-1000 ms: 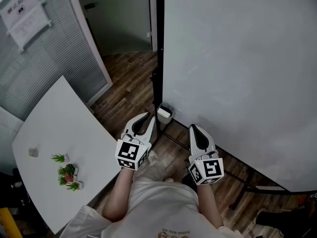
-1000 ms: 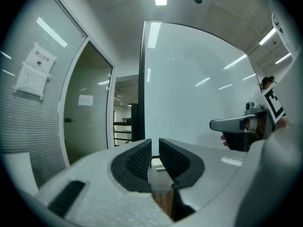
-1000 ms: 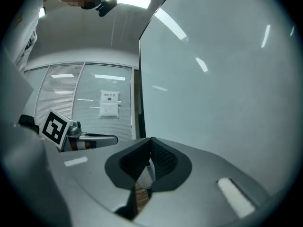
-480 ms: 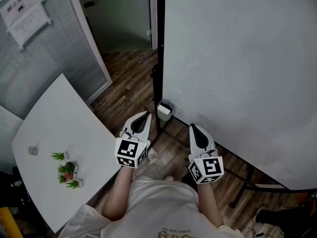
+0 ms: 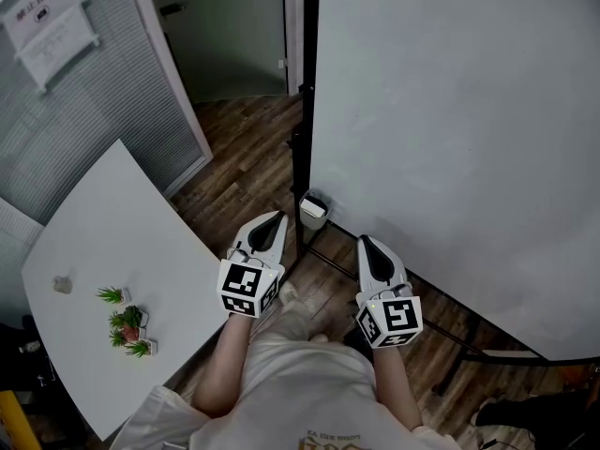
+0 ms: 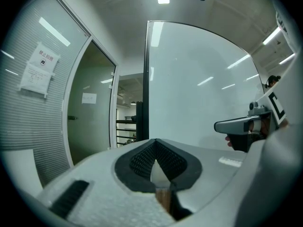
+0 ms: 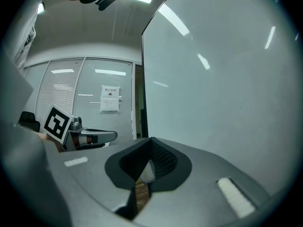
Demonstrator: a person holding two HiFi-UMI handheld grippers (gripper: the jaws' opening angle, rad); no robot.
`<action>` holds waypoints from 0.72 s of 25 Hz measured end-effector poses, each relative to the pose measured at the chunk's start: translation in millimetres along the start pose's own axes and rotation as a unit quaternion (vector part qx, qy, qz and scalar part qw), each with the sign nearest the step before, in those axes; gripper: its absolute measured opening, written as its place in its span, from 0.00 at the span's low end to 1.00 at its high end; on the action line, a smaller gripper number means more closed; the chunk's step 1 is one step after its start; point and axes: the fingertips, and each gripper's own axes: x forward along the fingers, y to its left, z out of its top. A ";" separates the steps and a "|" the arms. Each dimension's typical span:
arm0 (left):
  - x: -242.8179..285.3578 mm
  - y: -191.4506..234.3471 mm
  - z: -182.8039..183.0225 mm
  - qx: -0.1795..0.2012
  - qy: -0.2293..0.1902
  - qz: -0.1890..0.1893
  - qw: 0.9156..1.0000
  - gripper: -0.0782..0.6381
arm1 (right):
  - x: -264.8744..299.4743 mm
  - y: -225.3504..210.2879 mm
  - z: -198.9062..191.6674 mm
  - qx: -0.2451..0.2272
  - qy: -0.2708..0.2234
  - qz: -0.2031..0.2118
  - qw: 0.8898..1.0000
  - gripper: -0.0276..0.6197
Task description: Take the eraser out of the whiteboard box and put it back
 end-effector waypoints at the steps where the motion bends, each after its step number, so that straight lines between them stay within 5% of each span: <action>1: -0.6 0.9 0.0 -0.002 0.000 0.001 1.000 0.10 | 0.4 0.5 -0.1 -0.001 0.001 0.001 1.000 0.06; 18: -5.2 9.1 -1.8 -0.007 0.000 0.012 1.000 0.10 | 3.5 6.3 -0.7 -0.002 0.002 0.011 1.000 0.06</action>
